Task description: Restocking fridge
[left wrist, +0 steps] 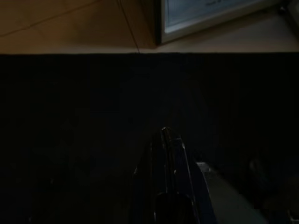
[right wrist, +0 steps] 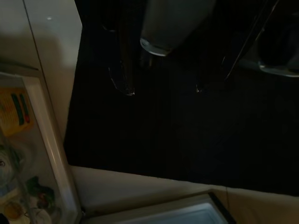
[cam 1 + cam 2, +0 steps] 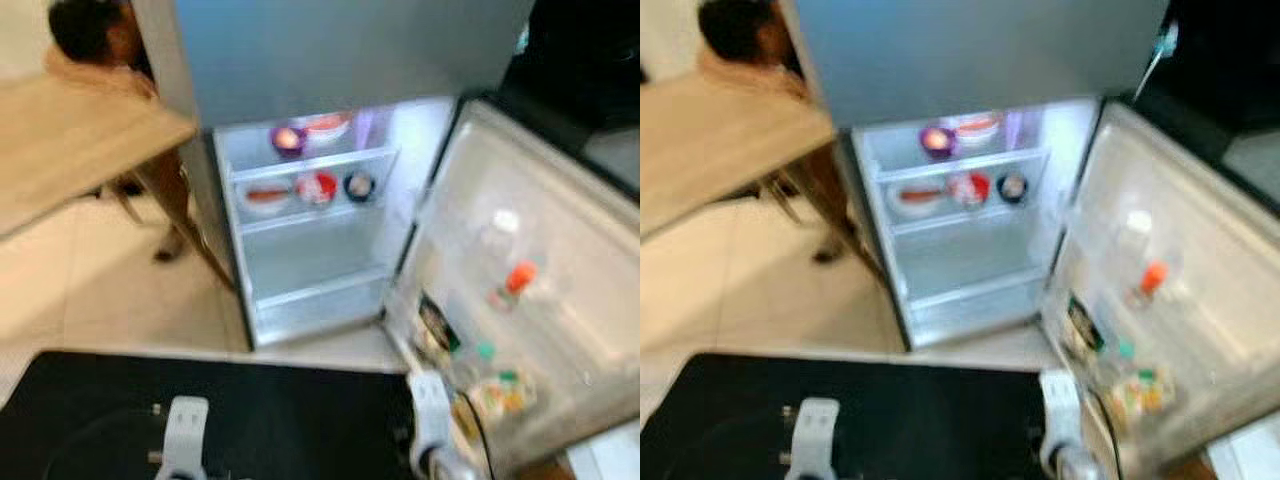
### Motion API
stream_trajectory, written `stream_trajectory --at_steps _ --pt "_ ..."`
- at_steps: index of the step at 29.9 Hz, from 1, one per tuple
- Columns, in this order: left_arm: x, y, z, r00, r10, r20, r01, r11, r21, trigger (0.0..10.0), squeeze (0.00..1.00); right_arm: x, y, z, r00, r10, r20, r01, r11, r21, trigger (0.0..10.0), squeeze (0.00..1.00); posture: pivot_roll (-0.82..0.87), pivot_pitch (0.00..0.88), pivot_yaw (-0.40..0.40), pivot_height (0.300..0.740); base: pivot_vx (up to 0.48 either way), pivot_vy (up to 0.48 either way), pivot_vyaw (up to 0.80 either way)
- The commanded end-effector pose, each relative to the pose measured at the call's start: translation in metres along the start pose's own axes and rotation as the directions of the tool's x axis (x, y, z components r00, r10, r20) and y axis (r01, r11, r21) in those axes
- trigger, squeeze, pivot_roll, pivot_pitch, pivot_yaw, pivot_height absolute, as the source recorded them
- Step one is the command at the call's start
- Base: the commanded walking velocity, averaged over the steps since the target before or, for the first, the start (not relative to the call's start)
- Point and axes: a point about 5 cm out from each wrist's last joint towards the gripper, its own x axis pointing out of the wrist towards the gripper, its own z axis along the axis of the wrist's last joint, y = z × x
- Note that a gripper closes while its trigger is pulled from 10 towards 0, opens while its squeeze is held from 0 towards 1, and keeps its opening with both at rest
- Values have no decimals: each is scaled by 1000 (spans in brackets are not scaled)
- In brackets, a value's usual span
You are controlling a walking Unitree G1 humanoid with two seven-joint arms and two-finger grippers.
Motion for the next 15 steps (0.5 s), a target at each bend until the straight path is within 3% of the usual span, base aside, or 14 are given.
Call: stream_trajectory --at_steps 1,6,15 --pt "1 1 1 1000 -4 -4 4 1000 11 10000 0 -1 0 -4 1000 -1 -7 1 1000 11 10000 0 -116 92 -29 740 0 0 0" --pt "1 0 1 1000 -7 -2 7 1000 16 10000 0 -2 -1 -5 1000 0 -7 0 1000 21 10000 0 -116 93 -27 740 0 0 -93" --pt "2 2 3 1000 -6 -3 6 1000 27 10000 0 -2 0 -6 1000 -1 -7 1 1000 20 10000 0 -115 93 -25 740 0 0 -800"
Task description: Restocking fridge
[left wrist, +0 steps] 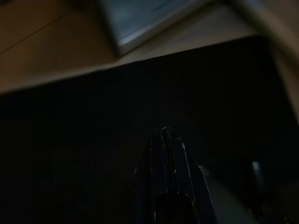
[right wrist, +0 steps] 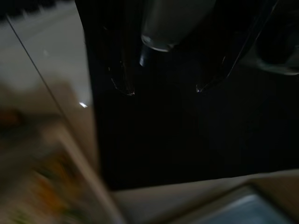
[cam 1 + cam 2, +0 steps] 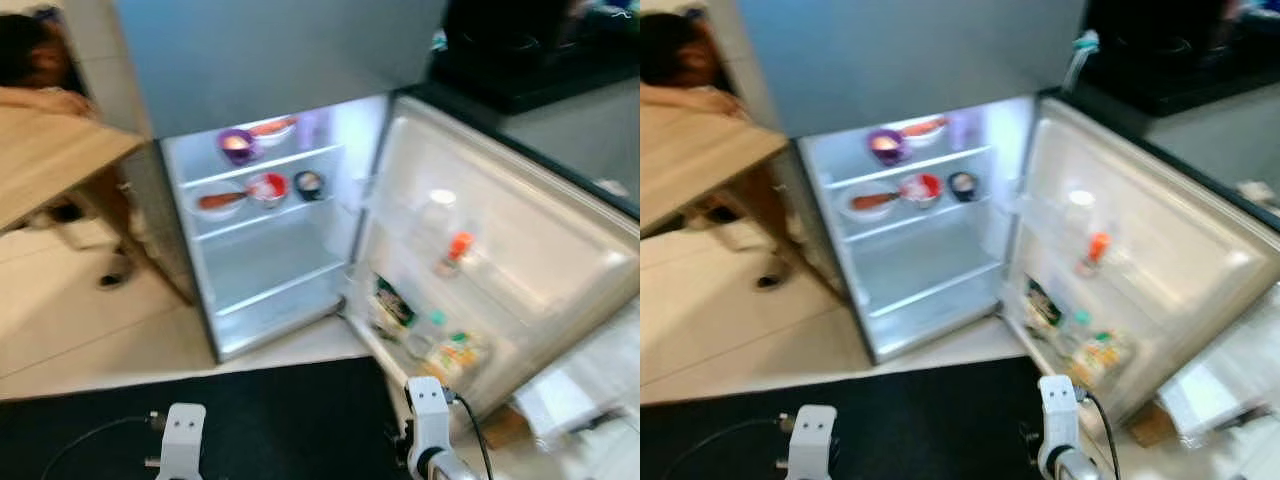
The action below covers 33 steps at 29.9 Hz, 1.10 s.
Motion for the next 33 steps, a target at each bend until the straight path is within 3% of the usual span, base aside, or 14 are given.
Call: stream_trajectory --at_steps 1,33 --pt "-2 4 -3 1000 1 -16 -1 1000 20 10000 0 -2 -2 -4 1000 -8 -11 9 1000 11 10000 0 -115 93 -26 740 0 0 -800" --pt "-1 1 -2 1000 -21 -12 21 998 51 10000 0 -2 -2 -5 1000 -13 -12 13 1000 21 10000 0 -111 88 -20 740 0 0 -800"
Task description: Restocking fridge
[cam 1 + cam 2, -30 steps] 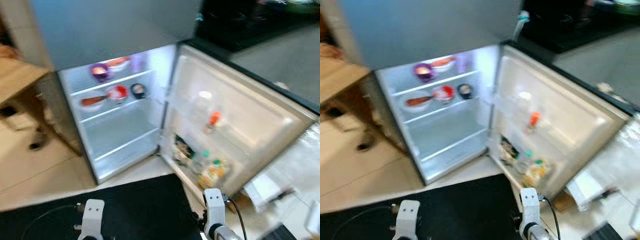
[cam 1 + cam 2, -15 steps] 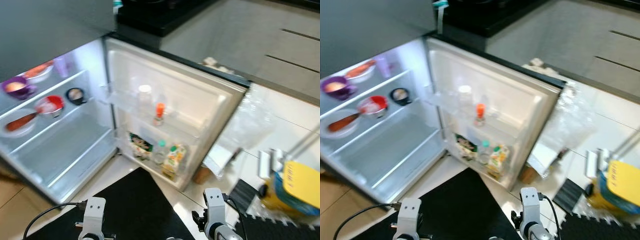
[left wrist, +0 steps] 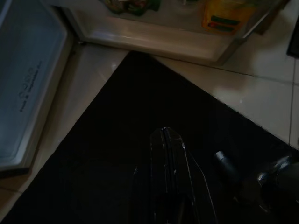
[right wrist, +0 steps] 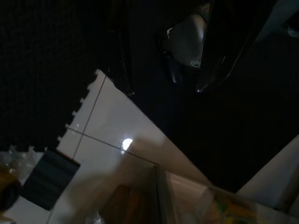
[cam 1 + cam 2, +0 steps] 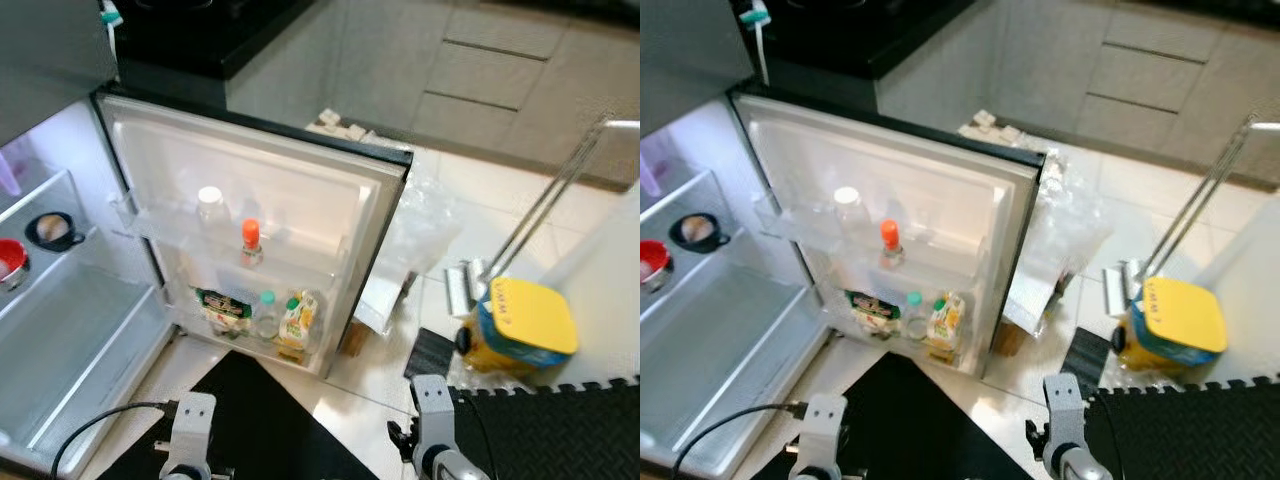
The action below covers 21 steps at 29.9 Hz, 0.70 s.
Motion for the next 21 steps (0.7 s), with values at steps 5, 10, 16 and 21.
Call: stream_trajectory --at_steps 5,10,16,21 --pt "-1 1 -2 1000 -2 -10 2 1000 15 10000 0 -3 -5 -5 1000 -17 -14 17 1000 13 10000 0 -111 89 -21 740 0 0 -800" --pt "0 0 -1 1000 -4 -9 4 1000 16 10000 0 -3 -5 -5 1000 -17 -12 17 1000 12 10000 0 -110 89 -20 740 0 0 -800" --pt "0 0 -1 1000 -7 -8 8 1000 19 10000 0 -3 -5 -5 1000 -17 -12 17 1000 13 10000 0 -109 88 -19 740 0 0 -800" --pt "0 -1 0 1000 -11 -3 11 1000 22 10000 0 -2 -4 -4 1000 -15 -10 15 1000 15 10000 0 -110 89 -18 740 0 0 -800"
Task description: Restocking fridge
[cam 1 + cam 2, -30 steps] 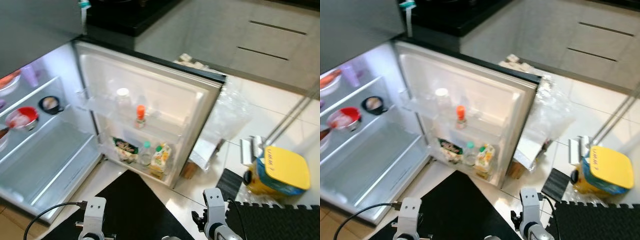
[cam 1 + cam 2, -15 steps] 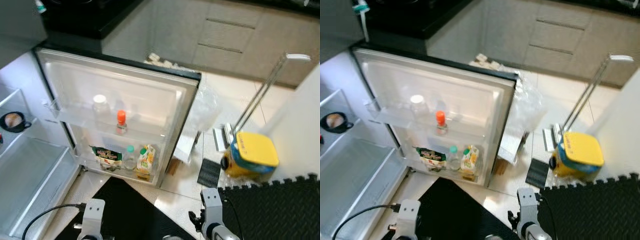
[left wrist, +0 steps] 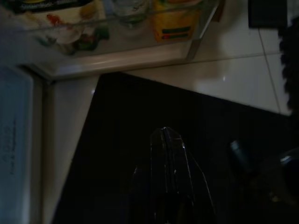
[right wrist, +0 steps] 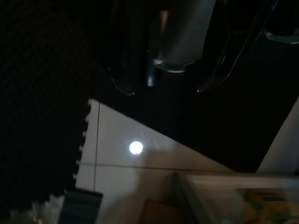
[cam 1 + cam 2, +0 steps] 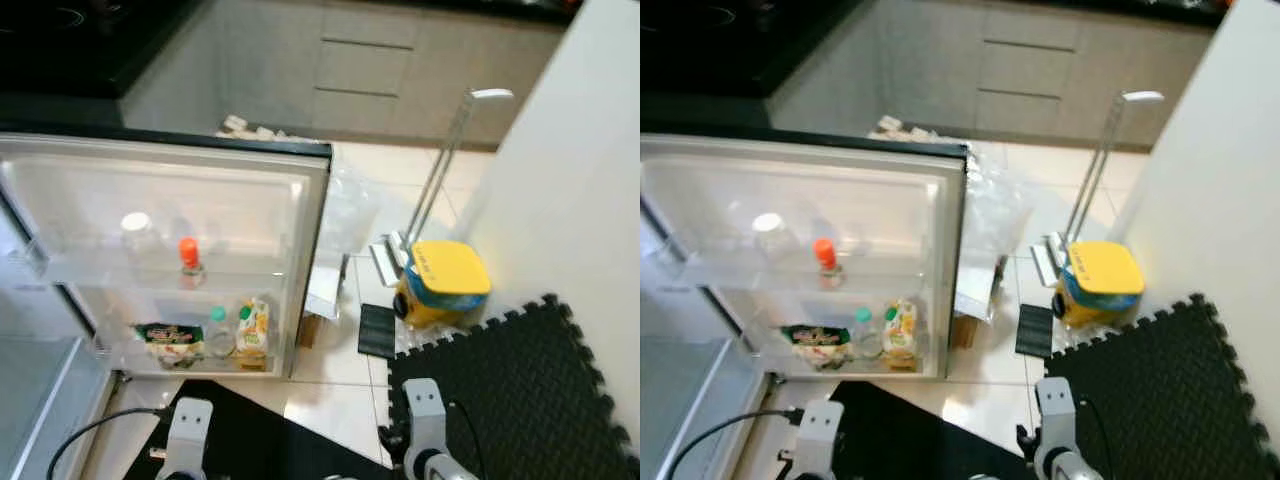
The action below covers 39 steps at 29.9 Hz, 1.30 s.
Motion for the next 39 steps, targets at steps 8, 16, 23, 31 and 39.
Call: stream_trajectory --at_steps 8,16,23,31,39 --pt "0 0 1 1000 2 8 -2 1000 -2 10000 0 -2 -7 -3 1000 -28 -5 28 1000 14 10000 0 -110 91 -20 740 0 0 -334" --pt "0 2 2 999 42 25 -41 998 -42 10000 0 -2 -6 -1 1000 -17 8 17 1000 -3 10000 0 -109 90 -22 740 0 0 0" --pt "0 8 6 997 60 46 -58 997 -42 10000 0 -1 0 1 1000 26 10 -25 997 -72 10000 0 -105 88 -22 740 0 0 457" --pt "1 6 8 997 46 57 -45 999 -26 10000 0 -1 -1 0 1000 4 12 -4 1000 -9 10000 0 -108 87 -20 740 0 0 500" --pt "2 -6 18 990 -55 127 48 997 56 10000 0 3 16 31 956 250 153 -237 966 -98 10000 0 -110 93 -13 740 0 0 0"
